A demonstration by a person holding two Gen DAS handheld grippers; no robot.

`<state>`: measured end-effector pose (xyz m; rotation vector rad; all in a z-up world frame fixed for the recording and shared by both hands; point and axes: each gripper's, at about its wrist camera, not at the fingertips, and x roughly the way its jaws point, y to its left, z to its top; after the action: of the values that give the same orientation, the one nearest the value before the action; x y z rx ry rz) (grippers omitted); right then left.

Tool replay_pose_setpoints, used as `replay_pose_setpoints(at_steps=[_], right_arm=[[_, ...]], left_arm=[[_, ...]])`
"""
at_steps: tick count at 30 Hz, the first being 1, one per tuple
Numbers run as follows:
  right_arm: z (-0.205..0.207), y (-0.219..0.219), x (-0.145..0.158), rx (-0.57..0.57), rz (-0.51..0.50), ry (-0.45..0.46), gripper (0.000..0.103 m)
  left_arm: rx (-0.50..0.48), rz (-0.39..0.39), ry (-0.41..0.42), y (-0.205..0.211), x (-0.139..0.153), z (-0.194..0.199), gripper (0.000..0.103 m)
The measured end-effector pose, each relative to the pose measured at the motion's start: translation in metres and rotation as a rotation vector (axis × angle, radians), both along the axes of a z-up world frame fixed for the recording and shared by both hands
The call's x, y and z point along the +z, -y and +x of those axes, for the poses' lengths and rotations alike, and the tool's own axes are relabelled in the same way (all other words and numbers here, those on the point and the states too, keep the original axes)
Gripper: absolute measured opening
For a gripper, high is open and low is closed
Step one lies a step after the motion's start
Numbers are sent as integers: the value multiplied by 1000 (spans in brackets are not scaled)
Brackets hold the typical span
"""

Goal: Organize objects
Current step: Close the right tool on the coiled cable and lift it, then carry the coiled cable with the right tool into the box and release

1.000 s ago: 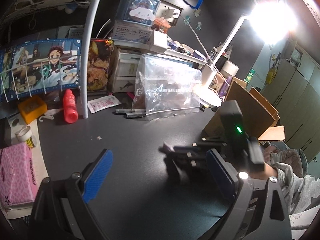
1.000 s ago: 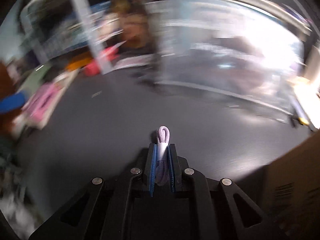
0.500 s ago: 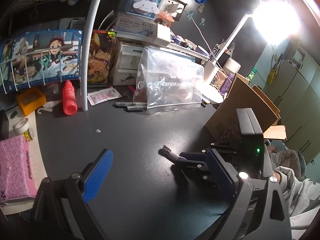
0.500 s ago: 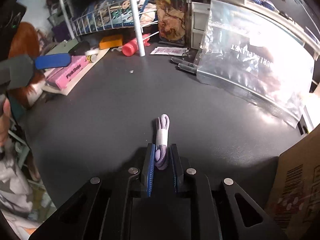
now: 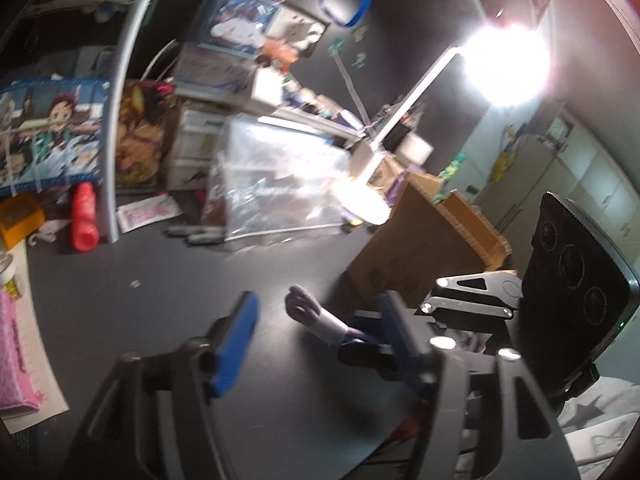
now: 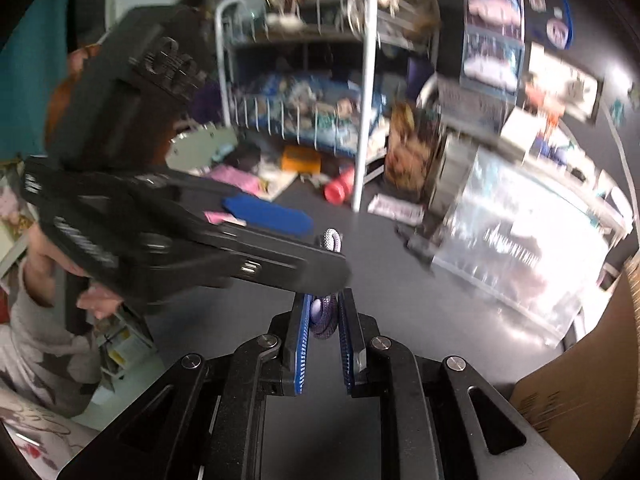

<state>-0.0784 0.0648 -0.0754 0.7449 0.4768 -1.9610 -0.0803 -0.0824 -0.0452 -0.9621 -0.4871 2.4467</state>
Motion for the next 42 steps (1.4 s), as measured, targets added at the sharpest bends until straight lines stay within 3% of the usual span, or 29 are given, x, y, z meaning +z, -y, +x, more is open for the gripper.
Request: replay_pose_setpoints(at_steps=[3, 6, 18, 27, 34, 37, 39, 41, 42], right_arm=[[5, -4, 18, 2, -19, -27, 9], [7, -13, 32, -3, -29, -61, 9], [-21, -79, 70, -121, -55, -114, 9], [-64, -153, 75, -231, -57, -9, 9], [-83, -193, 62, -280, -52, 73, 10], [-88, -202, 55, -299, -56, 91, 12], [-87, -206, 52, -303, -50, 93, 16], [-87, -209, 52, -308, -51, 93, 33], [-87, -211, 52, -311, -53, 88, 37]], left_arm=[[-10, 19, -28, -7, 16, -1, 30], [-7, -20, -52, -17, 31, -4, 22], [-110, -127, -92, -106, 76, -51, 22], [-212, -204, -23, -187, 76, -94, 22], [-257, -316, 24, -234, 66, -109, 22], [-245, -354, 36, -243, 62, -112, 35], [-221, -364, 27, -241, 62, -110, 64], [-201, -348, 14, -237, 65, -107, 74], [-191, -339, 8, -234, 67, -106, 79]])
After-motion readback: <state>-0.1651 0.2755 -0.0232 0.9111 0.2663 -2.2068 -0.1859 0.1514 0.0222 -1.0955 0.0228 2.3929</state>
